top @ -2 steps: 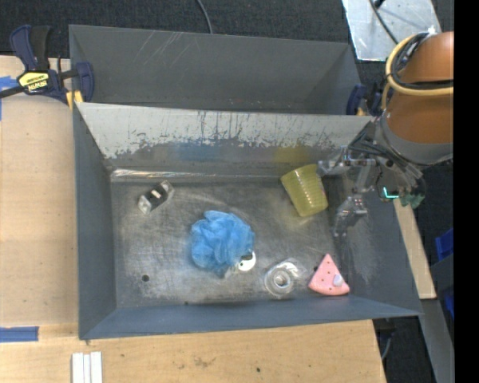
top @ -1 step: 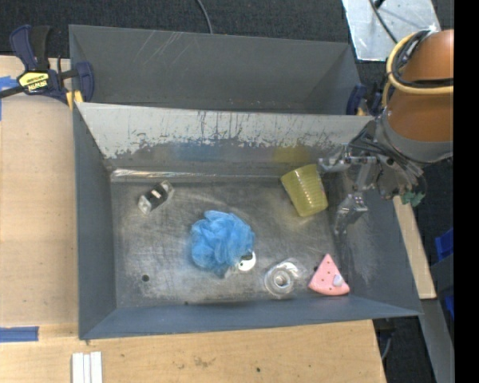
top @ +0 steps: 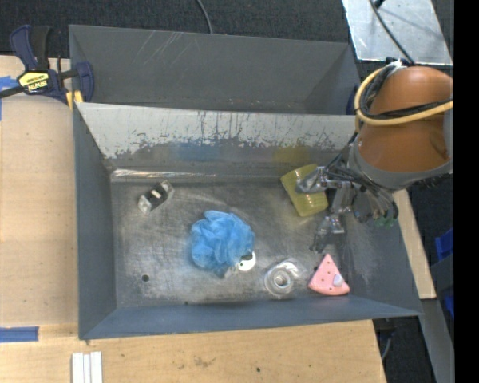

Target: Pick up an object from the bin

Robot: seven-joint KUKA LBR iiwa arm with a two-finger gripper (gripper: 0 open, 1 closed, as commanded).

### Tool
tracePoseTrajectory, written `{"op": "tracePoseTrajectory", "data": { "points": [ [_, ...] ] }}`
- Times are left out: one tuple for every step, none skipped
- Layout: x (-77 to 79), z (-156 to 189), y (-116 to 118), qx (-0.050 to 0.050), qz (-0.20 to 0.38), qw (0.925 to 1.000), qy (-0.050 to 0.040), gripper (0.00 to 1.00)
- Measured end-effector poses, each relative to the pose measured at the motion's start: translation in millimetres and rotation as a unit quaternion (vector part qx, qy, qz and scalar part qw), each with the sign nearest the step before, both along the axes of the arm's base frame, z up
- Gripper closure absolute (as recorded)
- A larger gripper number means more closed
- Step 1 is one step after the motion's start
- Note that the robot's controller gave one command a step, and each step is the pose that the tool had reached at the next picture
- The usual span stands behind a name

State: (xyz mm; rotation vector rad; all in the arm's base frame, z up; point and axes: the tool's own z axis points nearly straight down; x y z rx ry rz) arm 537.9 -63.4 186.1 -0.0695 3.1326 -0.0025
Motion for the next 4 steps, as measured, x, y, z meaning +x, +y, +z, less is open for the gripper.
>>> {"op": "tracePoseTrajectory", "data": {
  "points": [
    [-32.5, -26, 32, 0.001, 0.022, 0.9997, 0.0055, 0.0],
    [-34.4, -49, 34, 0.0, 0.12, 0.9927, 0.0038, 0.0],
    [-47.5, -109, 33, -0.001, 0.152, 0.9883, 0.0075, 0.0],
    [-46.7, -102, 36, -0.002, 0.24, 0.9707, 0.004, 1.0]
  ]
}}
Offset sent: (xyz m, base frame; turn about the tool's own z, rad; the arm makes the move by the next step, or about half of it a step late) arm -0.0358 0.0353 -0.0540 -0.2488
